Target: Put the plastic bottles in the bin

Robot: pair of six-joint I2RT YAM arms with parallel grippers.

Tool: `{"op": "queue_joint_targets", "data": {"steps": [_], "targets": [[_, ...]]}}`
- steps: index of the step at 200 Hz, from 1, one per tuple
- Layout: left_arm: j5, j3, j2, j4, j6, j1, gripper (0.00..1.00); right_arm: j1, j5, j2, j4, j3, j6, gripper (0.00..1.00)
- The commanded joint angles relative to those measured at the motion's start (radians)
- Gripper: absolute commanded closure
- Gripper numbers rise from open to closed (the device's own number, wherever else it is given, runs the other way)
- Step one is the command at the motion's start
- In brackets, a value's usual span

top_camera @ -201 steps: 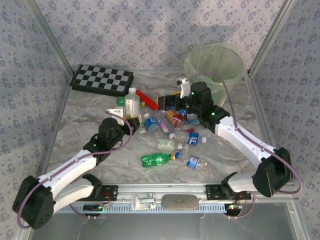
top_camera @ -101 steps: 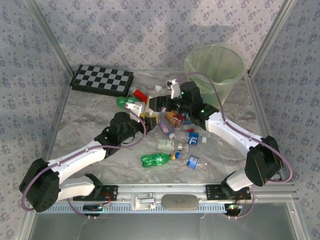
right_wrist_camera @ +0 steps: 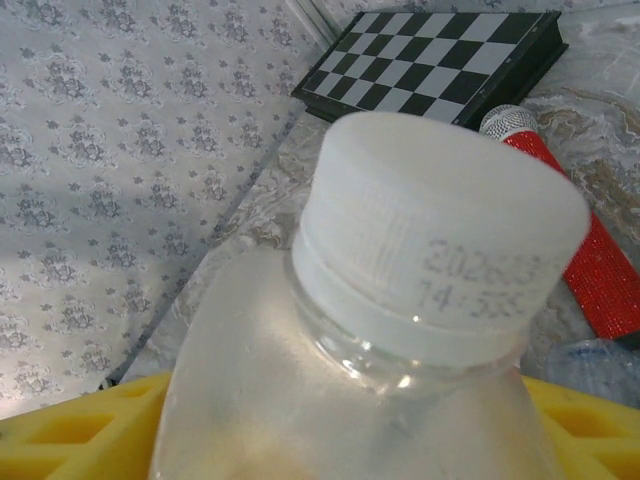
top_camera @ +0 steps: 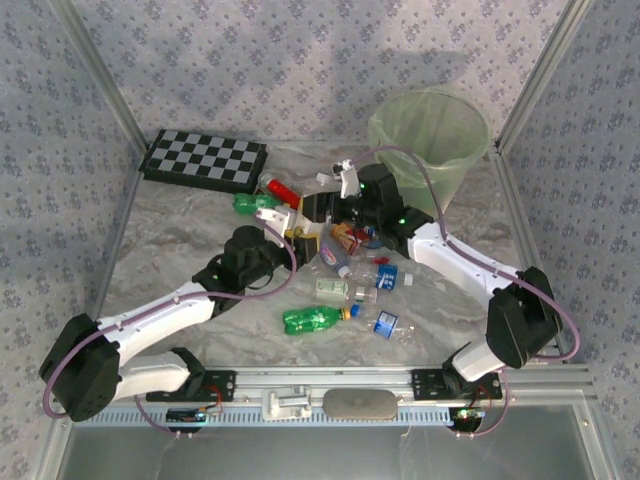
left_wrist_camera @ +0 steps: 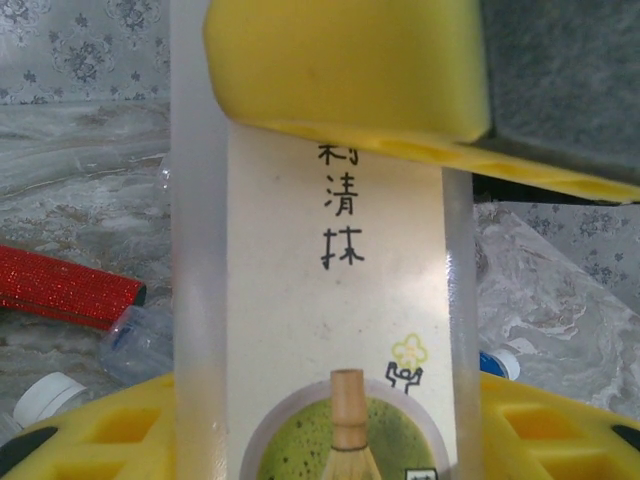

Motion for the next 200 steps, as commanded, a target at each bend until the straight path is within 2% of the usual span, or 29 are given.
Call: {"op": "queue_joint_targets", "data": {"steps": [1,26,49,93,127,171,200], "targets": [[-0.004,0.045,0.002,0.038,0.024,-0.013,0.45,0.001,-0.034,0.006,0.004,0.031,-0.011,0.36],[-0.015,0.044,-0.003,0.037,0.02,-0.015,0.29,-0.003,-0.04,0.003,0.003,0.031,-0.009,0.45],[-0.055,0.036,-0.02,0.022,0.014,-0.015,0.18,-0.011,-0.042,-0.002,-0.005,0.031,-0.018,0.47],[-0.235,-0.036,-0.118,0.014,-0.006,-0.012,0.11,-0.047,-0.002,-0.051,-0.08,0.062,-0.113,0.47],[-0.352,-0.082,-0.182,-0.046,-0.081,0.039,0.05,-0.091,0.003,-0.092,-0.145,0.088,-0.19,0.47],[-0.354,-0.144,-0.203,-0.162,-0.344,0.2,0.0,-0.148,-0.024,-0.139,-0.254,0.165,-0.321,0.47],[-0.344,-0.179,-0.203,-0.17,-0.42,0.236,0.0,-0.192,-0.037,-0.153,-0.327,0.263,-0.398,0.47]]}}
